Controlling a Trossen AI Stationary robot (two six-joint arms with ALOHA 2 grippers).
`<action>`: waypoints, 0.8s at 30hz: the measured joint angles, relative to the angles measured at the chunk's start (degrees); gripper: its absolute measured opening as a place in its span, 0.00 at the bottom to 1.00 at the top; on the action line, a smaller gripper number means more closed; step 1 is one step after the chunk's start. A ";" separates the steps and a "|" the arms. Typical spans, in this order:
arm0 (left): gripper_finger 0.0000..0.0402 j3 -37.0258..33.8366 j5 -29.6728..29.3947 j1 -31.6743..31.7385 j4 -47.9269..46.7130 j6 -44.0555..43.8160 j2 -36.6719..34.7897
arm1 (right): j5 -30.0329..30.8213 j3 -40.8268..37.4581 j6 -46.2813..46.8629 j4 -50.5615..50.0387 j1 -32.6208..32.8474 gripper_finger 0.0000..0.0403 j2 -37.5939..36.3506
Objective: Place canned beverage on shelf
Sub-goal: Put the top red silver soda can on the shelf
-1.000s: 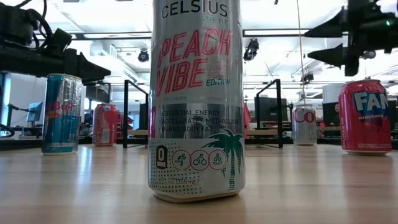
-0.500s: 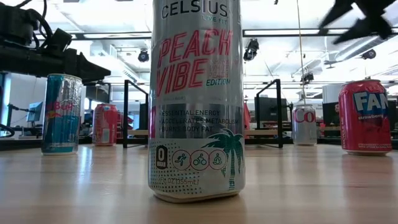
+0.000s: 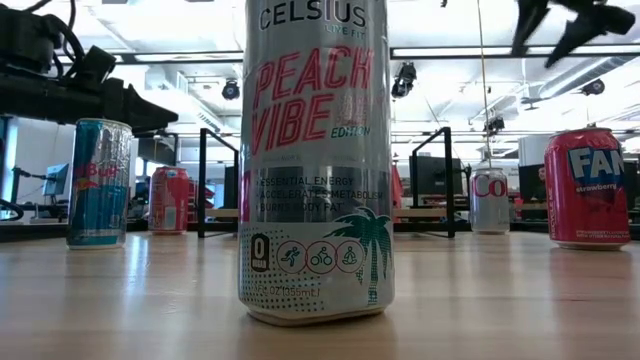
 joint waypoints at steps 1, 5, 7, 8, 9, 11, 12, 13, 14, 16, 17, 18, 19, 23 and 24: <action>0.99 0.00 0.01 0.00 -0.06 -0.01 0.00 | -1.96 -0.09 -0.64 -0.75 -2.34 0.75 1.22; 0.99 -0.01 0.01 -0.01 -0.06 0.00 0.01 | -9.32 -0.48 -8.04 -1.11 -11.77 0.75 6.58; 0.99 -0.01 0.02 0.00 -0.04 0.01 0.00 | -12.65 -0.36 -12.24 -0.17 -16.14 0.75 9.80; 0.99 -0.01 0.02 -0.01 -0.04 0.01 0.01 | -14.26 -0.22 -14.37 0.90 -18.30 0.75 11.72; 0.99 -0.01 0.01 0.00 -0.04 0.00 0.00 | -15.91 0.07 -16.47 1.45 -20.41 0.75 13.57; 0.99 0.01 0.02 0.01 -0.02 0.00 0.00 | -18.67 1.69 -19.87 0.99 -24.37 0.75 16.75; 0.99 0.00 0.01 0.00 -0.03 -0.01 0.00 | -19.71 2.45 -21.38 0.57 -26.41 0.75 18.40; 0.99 0.01 0.01 -0.01 -0.02 -0.01 0.01 | -20.70 3.36 -22.38 0.19 -28.36 0.75 20.13; 0.99 0.01 0.00 -0.01 -0.02 -0.01 0.00 | -21.55 4.30 -23.04 -0.04 -29.87 0.75 21.69; 0.99 0.01 0.00 -0.01 -0.02 -0.01 0.00 | -23.93 5.78 -24.02 -0.73 -32.00 0.75 24.52; 0.99 0.01 0.02 0.01 -0.02 0.01 0.00 | -24.30 6.60 -24.25 -0.73 -32.54 0.75 25.08; 0.99 -0.01 0.00 0.01 -0.02 -0.01 0.02 | -24.40 7.37 -24.34 -0.49 -33.00 0.75 25.21; 0.99 0.00 0.00 0.01 -0.02 0.00 0.00 | -24.28 7.99 -24.56 -0.18 -33.49 0.75 25.30; 0.99 -0.01 0.02 0.01 -0.02 0.00 0.01 | -24.18 8.77 -24.78 2.47 -35.04 0.75 25.86; 0.99 0.01 0.00 0.01 0.01 -0.01 0.00 | -24.89 8.77 -25.14 3.31 -35.37 0.75 25.86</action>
